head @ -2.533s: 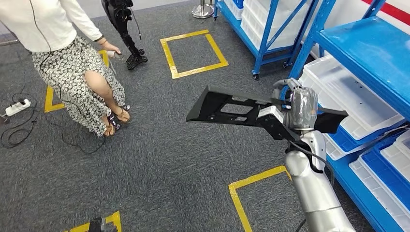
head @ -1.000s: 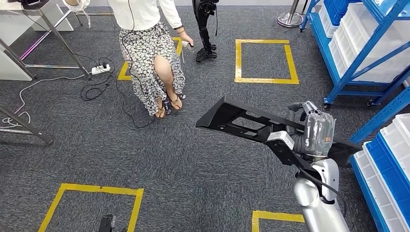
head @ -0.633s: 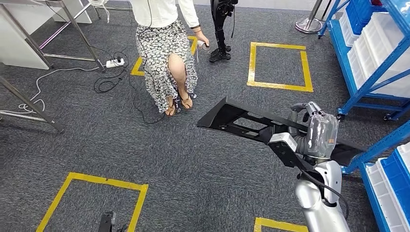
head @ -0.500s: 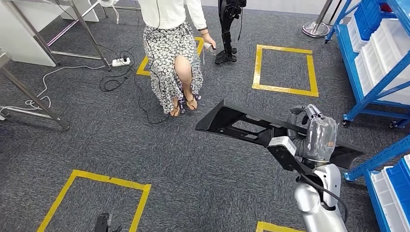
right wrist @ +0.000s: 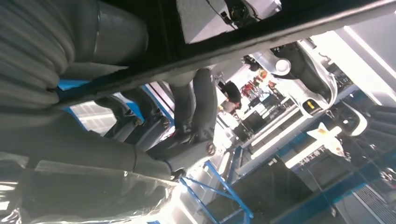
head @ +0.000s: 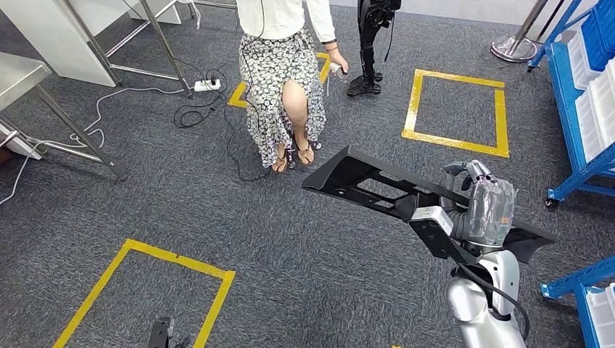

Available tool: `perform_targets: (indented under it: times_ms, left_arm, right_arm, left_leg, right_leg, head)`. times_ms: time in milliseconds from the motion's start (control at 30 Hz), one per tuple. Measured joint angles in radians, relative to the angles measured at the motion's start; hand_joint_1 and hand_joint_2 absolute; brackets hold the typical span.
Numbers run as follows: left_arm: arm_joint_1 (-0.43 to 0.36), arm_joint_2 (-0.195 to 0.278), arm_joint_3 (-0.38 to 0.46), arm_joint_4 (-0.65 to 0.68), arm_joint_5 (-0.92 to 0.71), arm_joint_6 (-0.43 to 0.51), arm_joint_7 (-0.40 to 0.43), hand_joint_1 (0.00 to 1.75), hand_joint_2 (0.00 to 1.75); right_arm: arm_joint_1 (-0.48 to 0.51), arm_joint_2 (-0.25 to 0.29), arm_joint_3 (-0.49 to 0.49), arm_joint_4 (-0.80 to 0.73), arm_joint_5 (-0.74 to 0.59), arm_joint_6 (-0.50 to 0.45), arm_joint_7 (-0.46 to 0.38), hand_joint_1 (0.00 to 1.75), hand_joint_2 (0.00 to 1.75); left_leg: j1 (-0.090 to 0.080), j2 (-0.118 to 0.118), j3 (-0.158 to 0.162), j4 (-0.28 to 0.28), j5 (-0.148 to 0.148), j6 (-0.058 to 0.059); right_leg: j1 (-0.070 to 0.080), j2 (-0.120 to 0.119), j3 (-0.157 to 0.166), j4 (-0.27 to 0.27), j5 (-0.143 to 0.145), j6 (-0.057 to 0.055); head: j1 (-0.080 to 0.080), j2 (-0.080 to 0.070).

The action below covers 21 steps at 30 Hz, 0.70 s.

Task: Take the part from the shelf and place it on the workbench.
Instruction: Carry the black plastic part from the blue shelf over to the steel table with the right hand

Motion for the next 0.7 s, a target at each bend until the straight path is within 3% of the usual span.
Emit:
perform_targets:
  times_ms: [100,133,167,200,267,300,367,433,500,600,633,667,700]
  left_arm:
    - [-0.002,-0.001,0.0,0.0,0.0,0.0,0.0,0.0,1.75]
    - [-0.001,-0.001,0.0,0.0,0.0,0.0,0.0,0.0,1.75]
    - [0.0,-0.001,0.0,0.0,0.0,0.0,0.0,0.0,1.75]
    - [0.0,-0.001,0.0,0.0,0.0,0.0,0.0,0.0,1.75]
    - [-0.003,0.0,0.0,0.0,0.0,0.0,0.0,0.0,1.75]
    - [-0.005,0.001,0.0,0.0,0.0,0.0,0.0,0.0,1.75]
    - [-0.01,0.003,0.0,-0.001,-0.001,0.001,0.0,0.0,1.75]
    - [-0.01,0.002,0.0,-0.001,-0.001,0.004,0.0,0.0,1.75]
    - [-0.009,0.0,0.0,-0.002,-0.001,0.005,0.0,0.0,1.75]
    - [-0.01,-0.005,-0.001,-0.002,-0.001,0.005,0.0,0.0,1.75]
    - [-0.008,-0.007,-0.001,-0.002,-0.001,0.006,0.0,0.0,1.75]
    - [-0.006,-0.009,-0.001,-0.002,-0.001,0.007,0.0,0.0,1.75]
    - [-0.003,-0.01,-0.001,-0.001,-0.002,0.007,0.0,0.0,1.75]
  right_arm:
    - [0.0,0.001,0.0,-0.005,0.0,0.0,0.0,1.75,1.75]
    - [0.001,0.001,0.0,-0.005,0.0,0.0,0.0,1.75,1.75]
    - [0.001,0.001,0.0,-0.005,0.0,0.0,0.0,1.75,1.75]
    - [0.0,0.002,0.0,-0.005,0.0,0.0,0.0,1.75,1.75]
    - [0.0,0.003,0.0,-0.006,0.0,0.0,0.0,1.75,1.75]
    - [0.001,0.004,0.0,-0.007,0.0,0.0,0.0,1.75,1.75]
    - [0.002,0.006,0.0,-0.008,0.001,0.0,0.0,1.75,1.75]
    - [0.004,0.009,-0.001,-0.013,0.005,0.0,0.0,1.75,1.75]
    - [0.005,0.01,-0.004,-0.017,0.007,0.001,-0.003,1.75,1.75]
    - [0.011,0.004,-0.012,-0.017,-0.004,0.001,-0.014,1.75,1.75]
    - [0.015,0.001,-0.016,-0.015,-0.01,0.0,-0.018,1.75,1.75]
    - [0.017,-0.001,-0.019,-0.014,-0.014,0.0,-0.021,1.75,1.75]
    - [0.019,-0.003,-0.022,-0.013,-0.016,-0.001,-0.024,1.75,1.75]
  left_leg:
    - [0.005,0.03,-0.102,0.186,-0.074,-0.005]
    - [0.005,0.031,-0.126,0.219,-0.078,-0.002]
    - [0.004,0.031,-0.13,0.214,-0.062,0.004]
    - [0.001,0.032,-0.112,0.17,-0.03,0.013]
    - [-0.014,0.057,-0.044,0.036,0.035,0.037]
    - [-0.024,0.071,-0.018,-0.015,0.05,0.046]
    - [-0.039,0.084,0.001,-0.051,0.05,0.054]
    - [-0.041,0.068,0.019,-0.082,0.06,0.062]
    - [-0.036,0.05,0.048,-0.122,0.079,0.075]
    - [-0.03,0.02,0.058,-0.137,0.087,0.081]
    - [-0.029,0.008,0.057,-0.136,0.086,0.079]
    - [-0.028,-0.003,0.057,-0.133,0.083,0.076]
    - [-0.026,-0.014,0.057,-0.127,0.08,0.07]
  right_leg:
    - [0.015,-0.013,0.007,-0.001,-0.007,-0.013]
    - [0.019,-0.017,0.008,-0.001,-0.009,-0.016]
    - [0.024,-0.02,0.01,-0.001,-0.011,-0.018]
    - [0.027,-0.025,0.014,-0.001,-0.014,-0.021]
    - [0.032,-0.034,0.025,-0.005,-0.018,-0.024]
    - [0.033,-0.039,0.03,-0.009,-0.019,-0.024]
    - [0.032,-0.053,0.036,-0.018,-0.02,-0.02]
    - [0.033,-0.063,0.044,-0.027,-0.021,-0.013]
    - [0.036,-0.046,0.028,0.013,-0.041,-0.015]
    - [0.03,-0.016,-0.07,0.19,-0.105,-0.021]
    - [0.026,-0.014,-0.095,0.225,-0.11,-0.015]
    - [0.021,-0.013,-0.102,0.224,-0.1,-0.004]
    - [0.015,-0.012,-0.087,0.181,-0.074,0.01]
  head:
    - [0.0,0.0]
    - [0.0,0.0]
    - [0.0,0.0]
    - [0.0,0.0]
    - [0.001,0.0]
    - [0.001,0.0]
    - [0.0,0.0]
    - [0.0,0.0]
    - [0.0,0.0]
    - [0.003,0.0]
    - [0.003,0.0]
    - [0.003,0.0]
    - [0.003,0.0]
